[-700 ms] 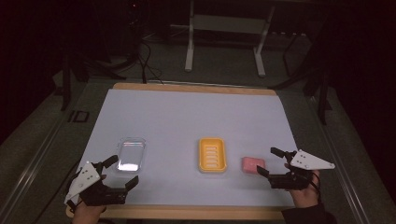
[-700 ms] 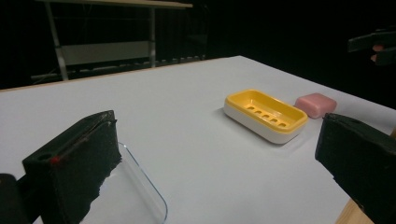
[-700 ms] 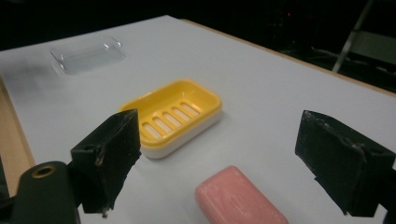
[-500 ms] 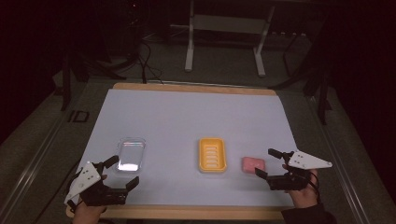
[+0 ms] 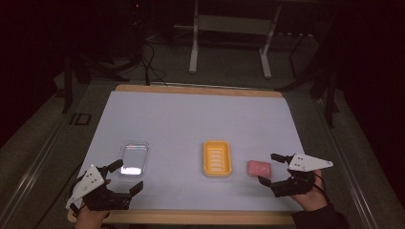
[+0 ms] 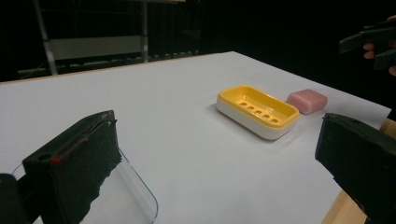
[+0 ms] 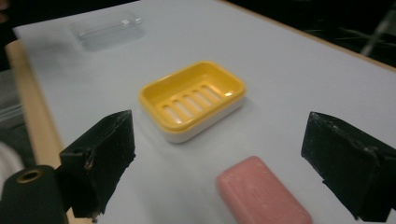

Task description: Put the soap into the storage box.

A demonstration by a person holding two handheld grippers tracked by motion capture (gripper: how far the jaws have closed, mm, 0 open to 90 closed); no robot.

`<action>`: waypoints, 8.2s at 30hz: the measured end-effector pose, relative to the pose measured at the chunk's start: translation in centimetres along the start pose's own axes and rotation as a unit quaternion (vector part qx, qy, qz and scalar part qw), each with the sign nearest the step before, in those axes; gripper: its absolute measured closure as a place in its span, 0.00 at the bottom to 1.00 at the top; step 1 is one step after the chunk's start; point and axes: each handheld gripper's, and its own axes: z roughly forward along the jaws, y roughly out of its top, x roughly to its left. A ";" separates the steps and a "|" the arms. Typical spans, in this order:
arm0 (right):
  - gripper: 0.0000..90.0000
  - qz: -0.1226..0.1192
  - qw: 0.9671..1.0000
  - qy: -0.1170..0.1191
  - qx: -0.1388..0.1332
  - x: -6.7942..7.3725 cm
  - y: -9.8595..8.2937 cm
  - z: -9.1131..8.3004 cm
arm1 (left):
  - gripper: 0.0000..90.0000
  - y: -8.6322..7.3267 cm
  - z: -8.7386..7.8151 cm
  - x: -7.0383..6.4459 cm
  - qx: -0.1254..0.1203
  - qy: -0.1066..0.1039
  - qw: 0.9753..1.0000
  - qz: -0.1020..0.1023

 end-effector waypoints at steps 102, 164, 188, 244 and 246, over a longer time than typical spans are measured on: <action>0.22 -0.151 0.888 0.106 0.422 -6.8 0.4 5.3 | 0.00 -0.4 0.8 -0.2 0.039 -0.007 0.999 0.016; 0.42 -0.160 0.901 0.141 0.378 -6.3 -0.8 10.6 | 0.00 -0.5 1.1 -0.3 0.052 -0.010 0.998 0.026; 0.42 0.041 0.917 0.028 0.395 -5.4 0.7 8.5 | 0.00 -0.5 1.1 -0.4 0.051 -0.009 0.998 0.025; 0.42 0.272 0.895 -0.216 0.281 -2.7 6.6 10.4 | 0.00 0.0 2.7 -1.7 0.056 -0.038 0.996 0.050; 0.42 0.274 0.896 -0.216 0.274 -2.4 7.2 10.5 | 0.00 0.1 2.8 -1.7 0.058 -0.040 0.996 0.051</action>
